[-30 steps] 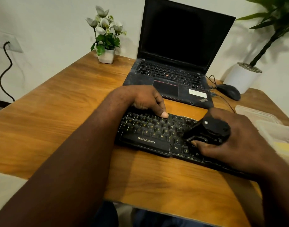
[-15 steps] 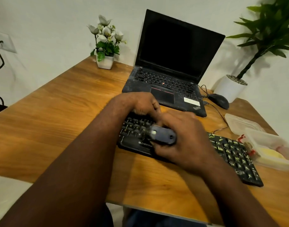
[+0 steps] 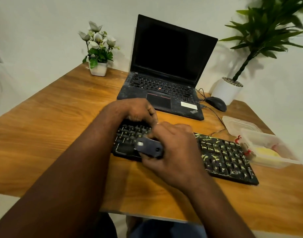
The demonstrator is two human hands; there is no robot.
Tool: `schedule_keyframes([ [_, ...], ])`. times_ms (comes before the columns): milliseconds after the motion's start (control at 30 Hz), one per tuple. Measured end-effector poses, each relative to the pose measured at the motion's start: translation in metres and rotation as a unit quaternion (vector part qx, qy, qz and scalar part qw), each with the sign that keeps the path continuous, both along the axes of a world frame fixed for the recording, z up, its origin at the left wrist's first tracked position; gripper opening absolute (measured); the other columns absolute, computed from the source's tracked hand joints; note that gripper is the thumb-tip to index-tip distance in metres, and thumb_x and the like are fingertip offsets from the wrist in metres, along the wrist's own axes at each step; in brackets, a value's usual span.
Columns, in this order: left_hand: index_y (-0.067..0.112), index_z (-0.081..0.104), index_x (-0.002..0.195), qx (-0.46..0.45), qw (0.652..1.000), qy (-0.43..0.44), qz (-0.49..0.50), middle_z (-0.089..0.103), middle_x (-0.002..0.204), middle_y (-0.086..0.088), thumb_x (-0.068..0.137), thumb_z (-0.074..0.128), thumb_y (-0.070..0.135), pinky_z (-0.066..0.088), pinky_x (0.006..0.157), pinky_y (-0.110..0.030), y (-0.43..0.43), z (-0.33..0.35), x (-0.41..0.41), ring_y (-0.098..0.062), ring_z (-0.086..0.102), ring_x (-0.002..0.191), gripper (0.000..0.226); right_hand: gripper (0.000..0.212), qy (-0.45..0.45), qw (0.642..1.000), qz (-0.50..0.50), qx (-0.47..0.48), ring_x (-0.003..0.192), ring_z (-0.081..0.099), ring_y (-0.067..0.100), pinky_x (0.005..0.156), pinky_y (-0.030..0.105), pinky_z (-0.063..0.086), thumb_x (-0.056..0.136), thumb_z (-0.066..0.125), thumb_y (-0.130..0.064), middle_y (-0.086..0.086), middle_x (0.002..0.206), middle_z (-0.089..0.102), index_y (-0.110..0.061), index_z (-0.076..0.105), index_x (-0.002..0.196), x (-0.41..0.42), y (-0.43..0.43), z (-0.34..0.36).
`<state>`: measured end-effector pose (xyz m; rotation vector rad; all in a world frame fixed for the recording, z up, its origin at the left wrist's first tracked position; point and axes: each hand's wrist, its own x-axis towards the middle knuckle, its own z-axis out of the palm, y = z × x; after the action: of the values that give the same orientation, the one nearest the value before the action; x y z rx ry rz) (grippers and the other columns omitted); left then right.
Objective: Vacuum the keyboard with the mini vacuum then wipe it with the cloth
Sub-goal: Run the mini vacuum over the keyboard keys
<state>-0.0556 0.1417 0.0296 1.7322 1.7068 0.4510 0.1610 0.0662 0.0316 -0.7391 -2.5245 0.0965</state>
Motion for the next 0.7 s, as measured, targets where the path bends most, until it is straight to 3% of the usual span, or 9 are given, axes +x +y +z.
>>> schedule_keyframes([
  [133,0.03,0.081,0.09,0.006,1.0,0.001,-0.004,0.078,0.09,0.012,0.091,0.076,0.024,0.055,0.09,-0.036,0.0,-0.001,0.0,-0.008,0.071,0.089,0.008,0.032,0.0,0.999,0.036,0.006,0.092,0.057,0.01,0.1,0.046,0.041,0.076,0.077,-0.043,-0.015,0.097,0.061,-0.034,0.056,0.098,-0.032,-0.01,-0.002],
  [200,0.029,0.081,0.093,0.002,1.0,-0.007,-0.01,0.079,0.091,0.012,0.087,0.08,0.031,0.054,0.091,-0.036,0.0,0.0,0.001,-0.01,0.071,0.092,0.006,0.032,0.0,1.0,0.025,-0.002,0.093,0.053,0.005,0.1,0.045,0.041,0.075,0.072,-0.049,-0.019,0.099,0.06,-0.037,0.055,0.098,-0.015,-0.005,-0.001],
  [300,0.024,0.081,0.096,-0.018,0.999,-0.037,-0.009,0.079,0.092,0.009,0.077,0.083,0.045,0.051,0.091,-0.037,-0.001,0.002,0.001,-0.013,0.071,0.096,0.029,0.032,-0.026,0.999,-0.011,-0.029,0.092,0.046,-0.004,0.102,0.049,0.042,0.072,0.062,-0.06,-0.029,0.093,0.05,-0.048,0.046,0.097,0.039,0.01,0.0],
  [367,0.021,0.08,0.097,-0.024,0.999,-0.038,-0.014,0.078,0.092,0.009,0.081,0.082,0.043,0.049,0.091,-0.036,-0.001,0.002,0.001,-0.013,0.07,0.096,0.027,0.041,-0.031,0.998,-0.05,-0.024,0.087,0.046,-0.008,0.093,0.05,0.046,0.07,0.073,-0.057,-0.033,0.089,0.048,-0.052,0.042,0.096,0.079,0.018,0.004],
  [433,0.021,0.079,0.098,-0.022,0.999,-0.039,-0.018,0.078,0.093,0.009,0.083,0.081,0.041,0.048,0.089,-0.035,0.0,0.001,0.001,-0.013,0.07,0.097,0.025,0.051,-0.035,0.995,-0.095,-0.02,0.083,0.048,-0.008,0.078,0.043,0.046,0.065,0.088,-0.043,-0.029,0.087,0.053,-0.048,0.045,0.092,0.109,0.023,0.009],
  [533,0.02,0.079,0.098,-0.022,0.999,-0.043,-0.017,0.078,0.093,0.008,0.083,0.081,0.038,0.046,0.086,-0.034,0.0,0.0,0.001,-0.012,0.07,0.095,0.024,0.05,-0.028,0.99,-0.135,-0.028,0.076,0.05,-0.003,0.069,0.034,0.038,0.063,0.091,-0.037,-0.024,0.081,0.055,-0.043,0.047,0.087,0.12,0.02,0.014],
  [633,0.019,0.079,0.097,-0.026,0.998,-0.053,-0.019,0.078,0.093,0.007,0.073,0.081,0.047,0.048,0.086,-0.034,-0.002,0.002,0.002,-0.012,0.071,0.093,0.037,0.045,0.009,0.995,-0.102,-0.019,0.082,0.048,-0.007,0.082,0.043,0.046,0.066,0.08,-0.049,-0.033,0.086,0.049,-0.05,0.044,0.093,0.095,0.01,0.008],
  [700,0.02,0.079,0.097,-0.026,0.998,-0.052,-0.018,0.079,0.093,0.007,0.069,0.08,0.05,0.048,0.086,-0.035,-0.003,0.002,0.003,-0.012,0.071,0.093,0.041,0.035,0.024,0.997,-0.068,-0.022,0.087,0.051,-0.005,0.093,0.045,0.044,0.07,0.066,-0.059,-0.031,0.09,0.053,-0.047,0.048,0.097,0.07,0.003,0.001],
])
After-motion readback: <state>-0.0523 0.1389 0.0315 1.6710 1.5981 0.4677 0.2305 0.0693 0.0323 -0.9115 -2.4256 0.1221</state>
